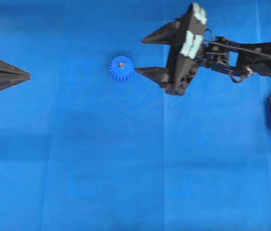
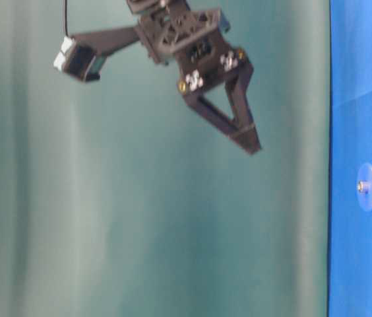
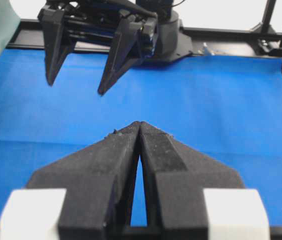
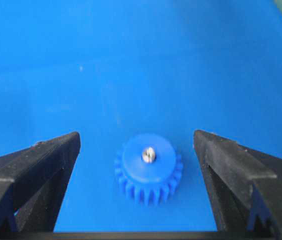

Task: Insert the shaft placed at a random location into the center hole of the small gear at another random location.
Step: 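Open the right gripper and raise it away from the gear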

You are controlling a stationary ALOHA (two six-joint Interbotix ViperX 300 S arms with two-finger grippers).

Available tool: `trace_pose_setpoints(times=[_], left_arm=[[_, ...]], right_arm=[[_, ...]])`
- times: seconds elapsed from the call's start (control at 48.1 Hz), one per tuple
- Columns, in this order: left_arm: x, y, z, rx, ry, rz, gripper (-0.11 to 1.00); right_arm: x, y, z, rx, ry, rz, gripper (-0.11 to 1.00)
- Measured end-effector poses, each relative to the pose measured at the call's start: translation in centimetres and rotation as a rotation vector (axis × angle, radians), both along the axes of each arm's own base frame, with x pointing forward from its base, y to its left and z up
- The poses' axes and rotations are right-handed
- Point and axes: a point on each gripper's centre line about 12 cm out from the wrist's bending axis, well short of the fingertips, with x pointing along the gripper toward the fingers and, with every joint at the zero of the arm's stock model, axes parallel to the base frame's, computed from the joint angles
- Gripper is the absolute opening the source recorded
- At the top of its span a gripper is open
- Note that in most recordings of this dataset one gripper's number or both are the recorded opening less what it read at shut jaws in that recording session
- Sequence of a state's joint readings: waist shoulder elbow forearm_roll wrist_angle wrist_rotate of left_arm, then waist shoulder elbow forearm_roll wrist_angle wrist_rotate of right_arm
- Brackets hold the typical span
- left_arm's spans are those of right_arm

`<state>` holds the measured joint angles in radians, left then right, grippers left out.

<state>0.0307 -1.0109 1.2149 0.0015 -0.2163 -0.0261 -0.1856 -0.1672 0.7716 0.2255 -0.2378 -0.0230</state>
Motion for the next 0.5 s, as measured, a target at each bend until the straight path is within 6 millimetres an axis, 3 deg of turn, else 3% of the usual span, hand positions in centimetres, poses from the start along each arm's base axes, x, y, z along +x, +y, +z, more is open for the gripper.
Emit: trace_pose_setpoints(times=[0.229, 0.499], left_arm=[[0.0, 0.0, 0.0, -0.002, 0.0, -0.001, 0.0], [0.0, 0.0, 0.0, 0.0, 0.0, -0.002, 0.0]], right_arm=[[-2.2, 0.3, 0.2, 0.0, -0.006, -0.003, 0.82], [-2.7, 0.5, 0.2, 0.001, -0.008, -0.002, 0.82]])
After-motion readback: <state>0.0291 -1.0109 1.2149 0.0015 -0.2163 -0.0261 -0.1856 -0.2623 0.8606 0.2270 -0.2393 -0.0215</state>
